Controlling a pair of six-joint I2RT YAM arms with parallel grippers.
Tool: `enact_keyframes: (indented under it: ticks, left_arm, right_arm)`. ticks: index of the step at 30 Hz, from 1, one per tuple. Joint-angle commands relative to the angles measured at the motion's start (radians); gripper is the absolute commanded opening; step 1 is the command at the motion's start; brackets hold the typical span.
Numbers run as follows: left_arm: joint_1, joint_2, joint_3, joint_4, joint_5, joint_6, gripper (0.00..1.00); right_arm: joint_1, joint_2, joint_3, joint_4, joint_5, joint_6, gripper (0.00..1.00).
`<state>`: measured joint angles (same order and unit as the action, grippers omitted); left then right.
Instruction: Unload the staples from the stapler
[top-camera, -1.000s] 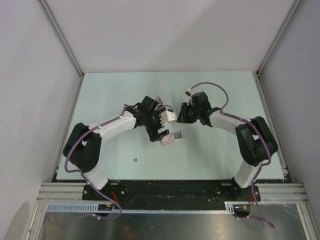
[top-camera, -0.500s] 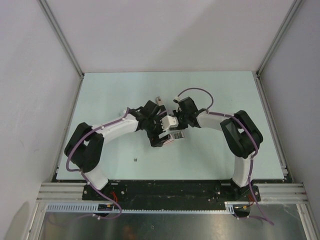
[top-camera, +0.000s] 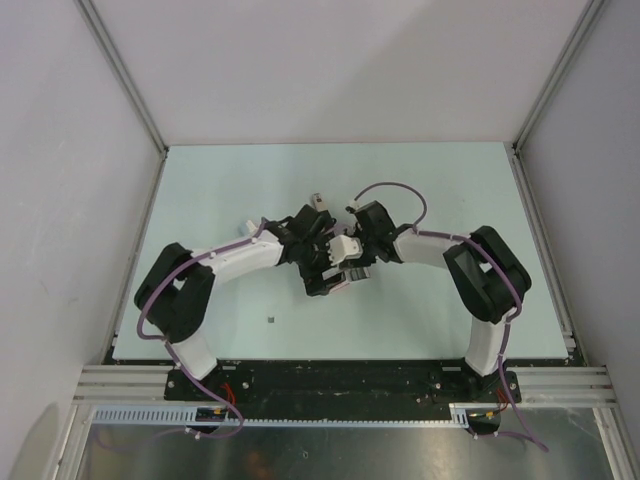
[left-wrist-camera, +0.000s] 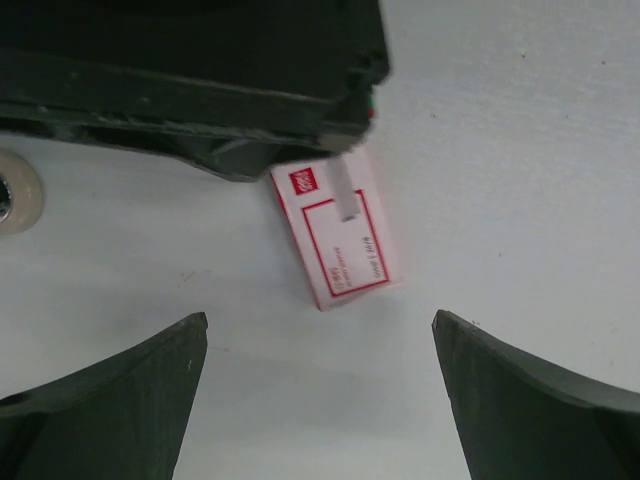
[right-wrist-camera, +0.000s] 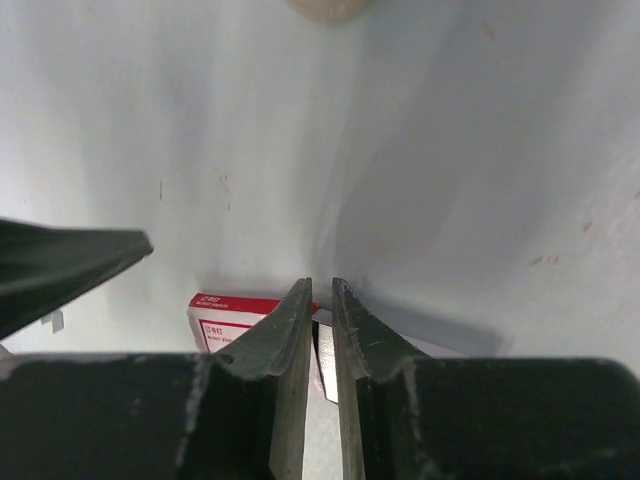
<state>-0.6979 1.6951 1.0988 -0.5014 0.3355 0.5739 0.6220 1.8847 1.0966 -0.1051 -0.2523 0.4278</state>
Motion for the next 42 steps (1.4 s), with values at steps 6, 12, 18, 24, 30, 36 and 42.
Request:
enact_keyframes:
  ticks: [6, 12, 18, 24, 30, 36, 42]
  left_arm:
    - [-0.048, 0.091, 0.041, 0.053, -0.044, 0.004, 0.99]
    - [-0.068, 0.068, 0.062, 0.052, 0.004, -0.056, 0.99]
    - [-0.084, 0.022, 0.084, 0.040, 0.032, -0.143, 1.00]
    - [-0.145, 0.061, 0.074, 0.039, 0.004, -0.153, 1.00]
    - [-0.153, 0.143, 0.084, 0.042, -0.096, -0.128, 1.00]
    - [-0.127, 0.166, 0.079, 0.053, -0.182, -0.122, 0.99]
    - [-0.084, 0.169, 0.075, 0.055, -0.181, -0.105, 0.99]
  right_arm:
    - [0.012, -0.093, -0.090, -0.052, 0.015, 0.044, 0.19]
    - [-0.012, -0.098, -0.092, -0.032, 0.019, 0.044, 0.19]
    - [-0.031, -0.095, -0.093, -0.022, 0.016, 0.038, 0.19]
    - [-0.032, -0.091, -0.092, -0.021, 0.020, 0.032, 0.19]
    - [-0.030, -0.095, -0.093, -0.032, 0.022, 0.018, 0.19]
    - [-0.015, -0.088, -0.095, -0.045, 0.018, -0.001, 0.17]
    - [0.002, -0.084, -0.108, -0.042, 0.007, -0.003, 0.16]
